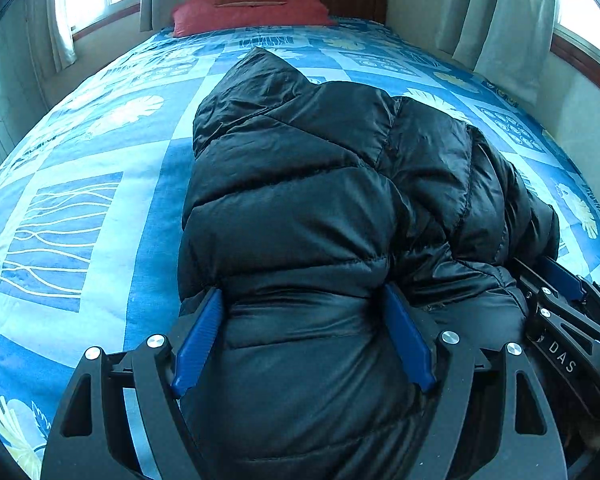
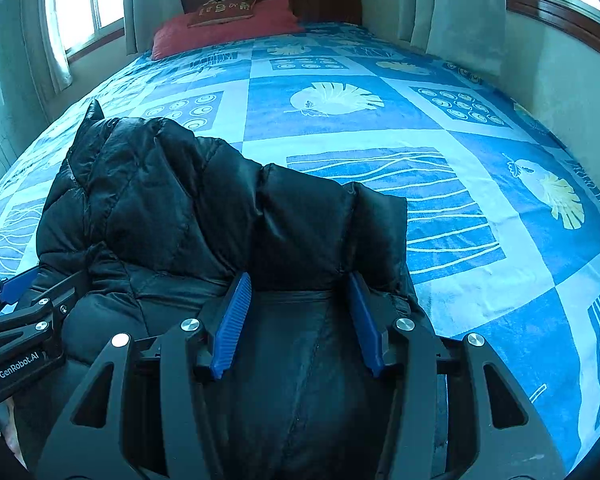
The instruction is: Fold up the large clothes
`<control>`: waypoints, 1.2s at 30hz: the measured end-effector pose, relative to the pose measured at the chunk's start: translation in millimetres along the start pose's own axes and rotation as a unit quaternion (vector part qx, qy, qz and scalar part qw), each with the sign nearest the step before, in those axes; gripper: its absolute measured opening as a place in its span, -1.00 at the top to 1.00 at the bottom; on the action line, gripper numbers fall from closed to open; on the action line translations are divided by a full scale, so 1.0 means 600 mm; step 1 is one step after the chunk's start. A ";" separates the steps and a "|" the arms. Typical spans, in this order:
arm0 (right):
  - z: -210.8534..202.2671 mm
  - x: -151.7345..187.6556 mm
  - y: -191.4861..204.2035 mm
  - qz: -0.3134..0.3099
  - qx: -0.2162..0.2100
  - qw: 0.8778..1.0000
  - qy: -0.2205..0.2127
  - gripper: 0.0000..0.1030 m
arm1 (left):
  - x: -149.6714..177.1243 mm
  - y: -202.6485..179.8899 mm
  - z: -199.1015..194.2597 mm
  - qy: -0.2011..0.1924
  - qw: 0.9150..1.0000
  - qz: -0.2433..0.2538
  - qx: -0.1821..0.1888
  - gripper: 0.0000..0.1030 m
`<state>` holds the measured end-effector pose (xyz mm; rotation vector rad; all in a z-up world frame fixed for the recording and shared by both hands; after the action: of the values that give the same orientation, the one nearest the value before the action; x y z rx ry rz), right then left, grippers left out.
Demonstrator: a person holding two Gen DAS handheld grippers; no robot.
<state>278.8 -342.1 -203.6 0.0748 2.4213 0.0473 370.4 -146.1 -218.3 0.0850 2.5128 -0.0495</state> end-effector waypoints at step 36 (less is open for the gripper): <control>-0.139 0.053 -0.051 0.153 -0.096 0.983 -0.010 -0.53 | 0.097 0.123 -0.107 0.047 0.943 -0.281 0.171 -0.54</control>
<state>198.7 -371.6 -163.7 0.3559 2.3520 0.4174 291.2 -66.0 -201.8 -0.5018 2.5158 -0.7280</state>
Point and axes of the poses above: each gripper's, at about its wrist camera, not at the fingertips, and z roughly the way its jaws point, y to its left, x to its underside, the point moved 8 cm from there along z, roughly the way its jaws point, and after that the axes turned 4 degrees about -x, right-handed, at the moved point
